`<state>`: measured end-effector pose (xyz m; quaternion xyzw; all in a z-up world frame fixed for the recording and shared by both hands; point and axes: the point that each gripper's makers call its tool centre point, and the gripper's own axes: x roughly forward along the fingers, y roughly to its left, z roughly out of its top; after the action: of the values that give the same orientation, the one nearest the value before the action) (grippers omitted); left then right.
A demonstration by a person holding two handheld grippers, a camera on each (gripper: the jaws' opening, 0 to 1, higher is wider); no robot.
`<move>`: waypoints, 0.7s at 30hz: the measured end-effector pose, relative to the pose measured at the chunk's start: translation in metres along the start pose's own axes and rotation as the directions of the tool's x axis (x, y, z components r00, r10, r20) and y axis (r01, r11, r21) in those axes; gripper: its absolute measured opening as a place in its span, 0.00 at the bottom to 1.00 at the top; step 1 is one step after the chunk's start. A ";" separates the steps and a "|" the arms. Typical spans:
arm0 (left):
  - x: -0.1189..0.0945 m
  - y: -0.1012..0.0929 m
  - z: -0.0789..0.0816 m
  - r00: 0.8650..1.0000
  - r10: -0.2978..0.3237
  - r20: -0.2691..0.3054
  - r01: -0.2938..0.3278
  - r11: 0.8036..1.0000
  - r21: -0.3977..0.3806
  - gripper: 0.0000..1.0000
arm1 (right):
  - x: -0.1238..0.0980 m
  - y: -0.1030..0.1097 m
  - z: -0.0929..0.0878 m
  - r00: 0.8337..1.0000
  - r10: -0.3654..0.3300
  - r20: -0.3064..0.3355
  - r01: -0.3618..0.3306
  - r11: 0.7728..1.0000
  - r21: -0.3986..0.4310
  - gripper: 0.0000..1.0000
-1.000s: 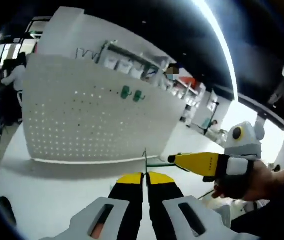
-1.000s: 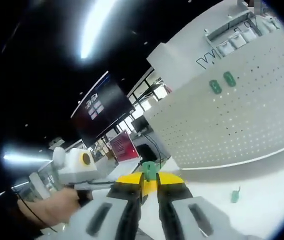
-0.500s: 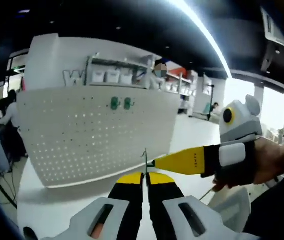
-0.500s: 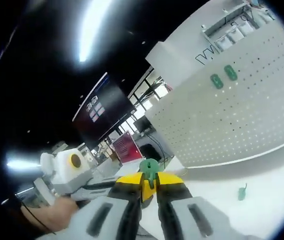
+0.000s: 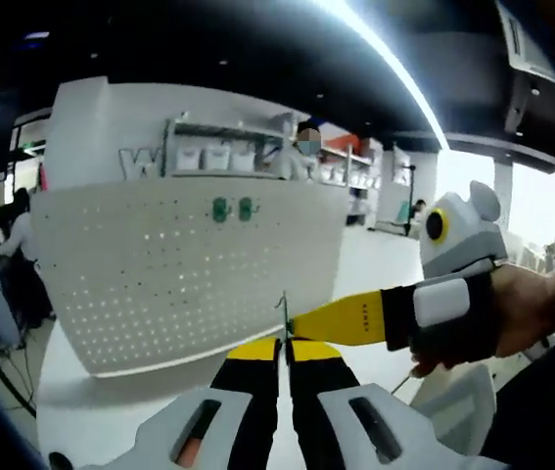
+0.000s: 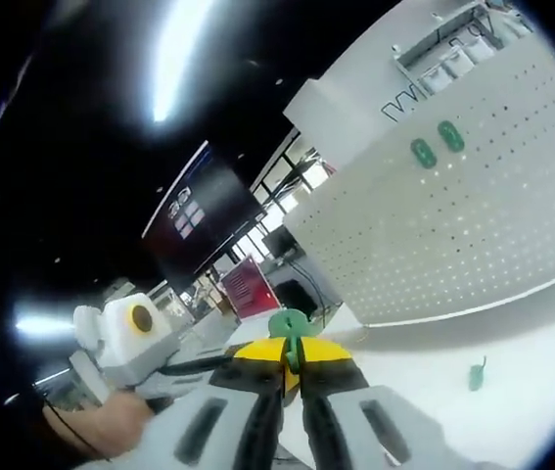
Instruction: Insert the hook assembly into the mounting plate slot until the hook locks in place.
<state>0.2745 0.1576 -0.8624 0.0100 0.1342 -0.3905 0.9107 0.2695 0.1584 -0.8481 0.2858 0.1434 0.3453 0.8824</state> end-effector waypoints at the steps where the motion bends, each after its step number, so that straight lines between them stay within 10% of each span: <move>1: 0.000 0.001 -0.002 1.000 0.002 -0.005 -0.002 1.000 -0.007 0.02 | 0.000 0.000 -0.001 1.000 -0.002 -0.003 0.002 1.000 -0.002 0.01; 21: -0.001 0.010 -0.021 0.999 -0.009 -0.042 0.006 0.998 -0.070 0.10 | 0.008 -0.006 -0.015 0.999 -0.024 -0.046 0.019 0.994 -0.111 0.01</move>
<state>0.2764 0.1675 -0.8829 -0.0139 0.1668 -0.3886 0.9061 0.2719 0.1666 -0.8640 0.2266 0.1481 0.3498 0.8969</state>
